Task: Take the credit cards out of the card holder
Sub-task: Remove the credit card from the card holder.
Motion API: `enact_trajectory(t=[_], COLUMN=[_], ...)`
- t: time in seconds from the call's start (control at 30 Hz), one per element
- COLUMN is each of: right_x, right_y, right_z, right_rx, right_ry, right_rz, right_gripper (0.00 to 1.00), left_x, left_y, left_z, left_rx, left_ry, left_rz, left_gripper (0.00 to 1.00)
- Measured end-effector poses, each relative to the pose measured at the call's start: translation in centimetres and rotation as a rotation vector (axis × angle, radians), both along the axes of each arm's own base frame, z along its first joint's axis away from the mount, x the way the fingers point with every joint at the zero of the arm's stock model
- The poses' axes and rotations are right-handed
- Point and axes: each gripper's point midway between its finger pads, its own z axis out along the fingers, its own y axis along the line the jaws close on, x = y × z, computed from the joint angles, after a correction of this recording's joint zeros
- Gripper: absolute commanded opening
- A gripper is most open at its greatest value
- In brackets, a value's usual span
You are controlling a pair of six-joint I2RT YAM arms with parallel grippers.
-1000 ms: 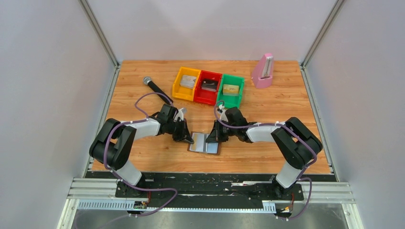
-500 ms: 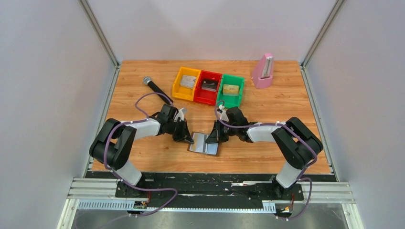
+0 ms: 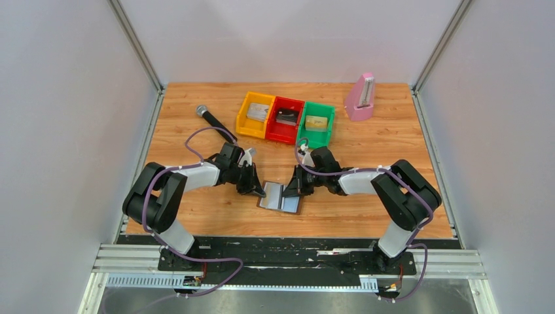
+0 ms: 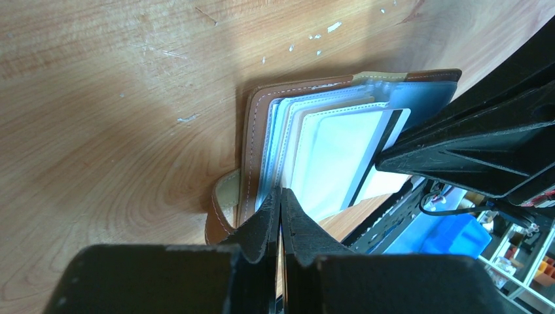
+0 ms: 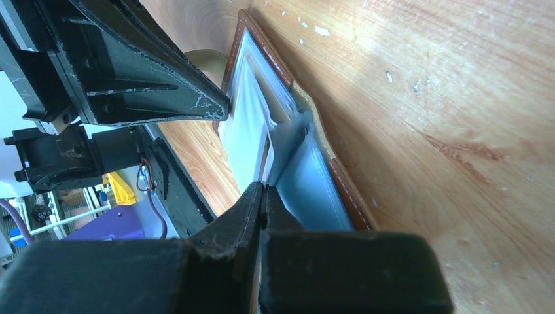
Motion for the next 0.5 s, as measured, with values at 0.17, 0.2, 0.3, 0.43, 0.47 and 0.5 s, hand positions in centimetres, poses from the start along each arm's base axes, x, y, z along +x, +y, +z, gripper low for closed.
enact_trajectory(t=[0.17, 0.2, 0.3, 0.43, 0.47, 0.5], right_x=[0.1, 0.1, -0.1, -0.4, -0.4, -0.5], right_y=[-0.2, -0.4, -1.0, -2.0, -2.2, -2.4], right_z=[0.1, 0.2, 0.6, 1.6, 1.8, 2.0], right_rx=[-0.002, -0.005, -0.022, -0.049, -0.058, -0.067], right_ry=[0.0, 0.001, -0.001, -0.019, -0.027, -0.035], right_rz=[-0.006, -0.007, -0.016, -0.028, -0.033, -0.036], right_gripper=[0.0, 0.0, 0.0, 0.0, 0.0, 0.0], left_x=[-0.1, -0.1, -0.1, -0.1, -0.1, -0.1], left_y=[-0.1, -0.1, -0.1, -0.1, -0.1, -0.1], left_z=[0.0, -0.1, 0.0, 0.0, 0.0, 0.0], left_rx=[-0.004, -0.005, -0.007, -0.004, -0.003, -0.001], left_ry=[0.006, 0.008, 0.009, 0.009, 0.009, 0.01], left_rz=[-0.003, -0.004, -0.004, -0.004, -0.004, -0.004], left_gripper=[0.07, 0.07, 0.07, 0.07, 0.07, 0.07])
